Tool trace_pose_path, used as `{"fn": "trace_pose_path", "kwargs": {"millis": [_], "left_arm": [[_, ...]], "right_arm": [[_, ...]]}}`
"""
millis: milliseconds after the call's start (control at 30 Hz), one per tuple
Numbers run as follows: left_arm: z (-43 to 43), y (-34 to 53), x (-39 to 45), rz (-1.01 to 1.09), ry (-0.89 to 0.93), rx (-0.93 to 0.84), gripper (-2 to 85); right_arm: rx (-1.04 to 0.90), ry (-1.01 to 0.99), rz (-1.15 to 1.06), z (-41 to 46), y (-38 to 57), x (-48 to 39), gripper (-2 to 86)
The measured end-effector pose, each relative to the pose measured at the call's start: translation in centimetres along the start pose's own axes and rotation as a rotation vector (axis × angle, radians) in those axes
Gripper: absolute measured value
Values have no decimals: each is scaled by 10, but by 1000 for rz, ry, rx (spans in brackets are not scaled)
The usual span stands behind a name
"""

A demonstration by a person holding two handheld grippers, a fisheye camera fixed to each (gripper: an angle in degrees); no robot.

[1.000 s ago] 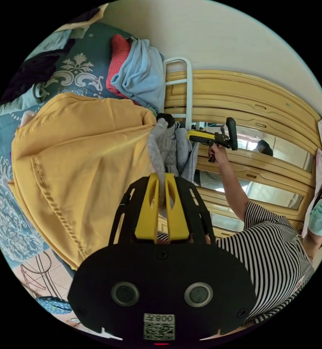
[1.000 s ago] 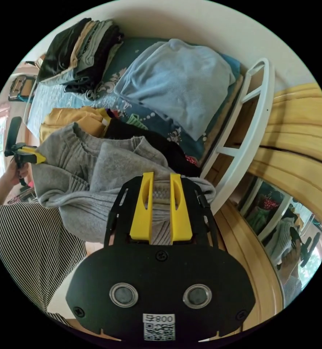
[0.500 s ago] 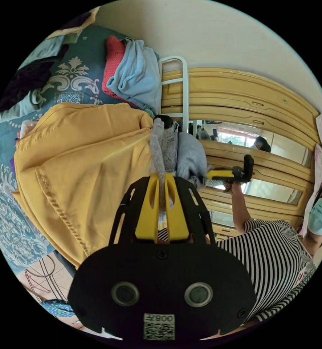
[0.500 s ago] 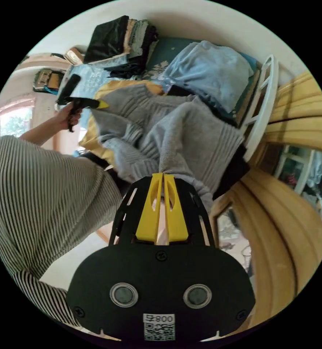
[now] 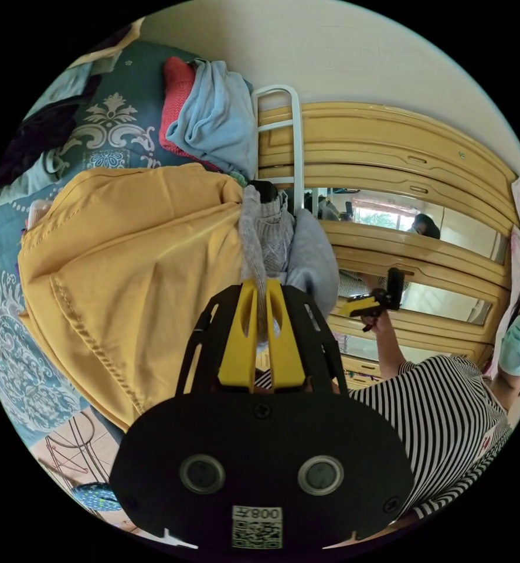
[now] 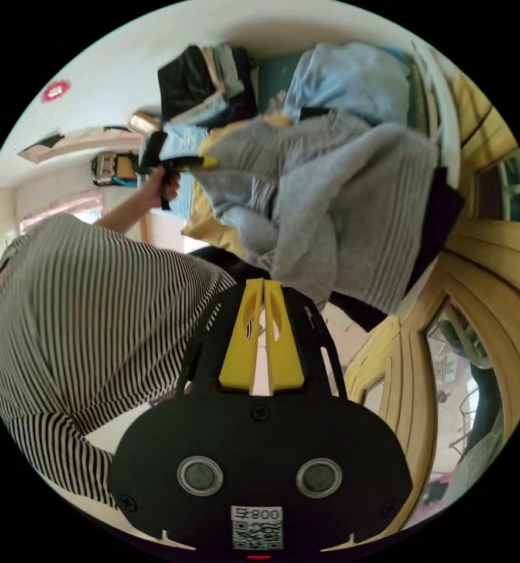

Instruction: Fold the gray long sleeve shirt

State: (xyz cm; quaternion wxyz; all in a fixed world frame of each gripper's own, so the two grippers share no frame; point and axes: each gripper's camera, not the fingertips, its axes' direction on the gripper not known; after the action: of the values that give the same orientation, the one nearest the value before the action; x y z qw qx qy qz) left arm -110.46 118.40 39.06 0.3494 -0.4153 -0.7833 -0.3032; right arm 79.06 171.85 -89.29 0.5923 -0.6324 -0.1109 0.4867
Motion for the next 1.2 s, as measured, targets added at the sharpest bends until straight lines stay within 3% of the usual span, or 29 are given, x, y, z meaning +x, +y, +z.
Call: {"fn": "trace_pose_path", "kwargs": {"millis": [100, 233, 400, 567, 733, 867, 1033, 1100, 1200], "left_arm": [[9, -6, 6, 4, 7, 4, 25], [19, -13, 13, -1, 6, 5, 25], [29, -19, 20, -6, -8, 11, 25], [40, -26, 22, -21, -5, 26, 24], [49, -34, 19, -21, 8, 16, 25], [54, -39, 15, -21, 13, 3, 25], [62, -42, 8, -20, 27, -23, 25], [65, -43, 5, -20, 29, -30, 25], [69, -41, 3, -13, 26, -36, 25]], "right_arm": [[216, 10, -34, -46, -11, 14, 22], [294, 111, -107, -71, -68, 32, 47], [95, 263, -157, -38, -174, 61, 74], [-138, 414, -115, 25, -209, 87, 57], [-89, 307, -73, 13, -183, 106, 34], [-57, 225, -172, -15, -141, 82, 26], [-228, 114, -326, 10, -109, 46, 25], [-327, 77, -315, 49, -114, 59, 25], [-283, -95, -214, 50, -128, 87, 30]]}}
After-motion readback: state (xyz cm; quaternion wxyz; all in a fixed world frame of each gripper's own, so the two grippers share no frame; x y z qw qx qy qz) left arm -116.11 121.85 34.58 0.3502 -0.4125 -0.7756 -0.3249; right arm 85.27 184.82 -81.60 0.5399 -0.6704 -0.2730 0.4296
